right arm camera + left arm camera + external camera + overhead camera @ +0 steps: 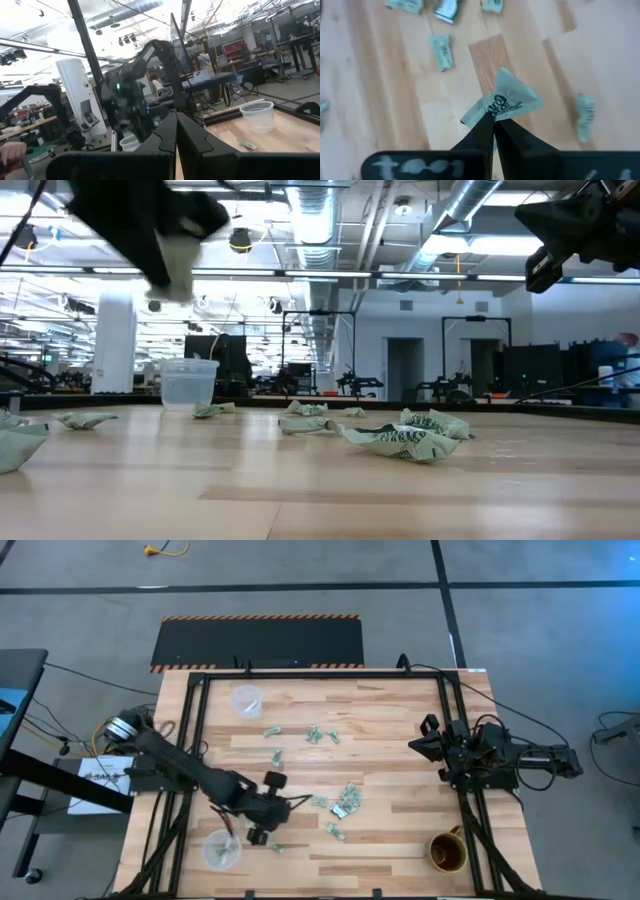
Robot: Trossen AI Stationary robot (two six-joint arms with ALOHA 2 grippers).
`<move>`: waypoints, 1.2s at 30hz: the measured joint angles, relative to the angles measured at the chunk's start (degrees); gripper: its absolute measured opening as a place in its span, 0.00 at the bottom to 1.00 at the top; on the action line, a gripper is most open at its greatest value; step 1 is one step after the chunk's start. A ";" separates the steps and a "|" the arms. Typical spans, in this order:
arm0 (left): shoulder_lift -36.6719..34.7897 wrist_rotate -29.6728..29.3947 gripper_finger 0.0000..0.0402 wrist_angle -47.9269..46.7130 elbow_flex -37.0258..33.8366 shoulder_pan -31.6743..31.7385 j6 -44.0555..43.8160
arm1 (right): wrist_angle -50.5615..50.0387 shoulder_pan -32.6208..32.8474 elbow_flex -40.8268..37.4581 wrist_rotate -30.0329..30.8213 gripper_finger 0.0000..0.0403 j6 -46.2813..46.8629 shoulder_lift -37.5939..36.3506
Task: Pick and place Stevia / Truvia into bins
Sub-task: Put the stevia packet into the bottom transparent container
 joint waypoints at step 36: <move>-3.36 9.49 0.00 -16.59 -0.44 -24.75 -60.99 | -0.45 0.00 0.22 0.00 0.00 -0.11 0.00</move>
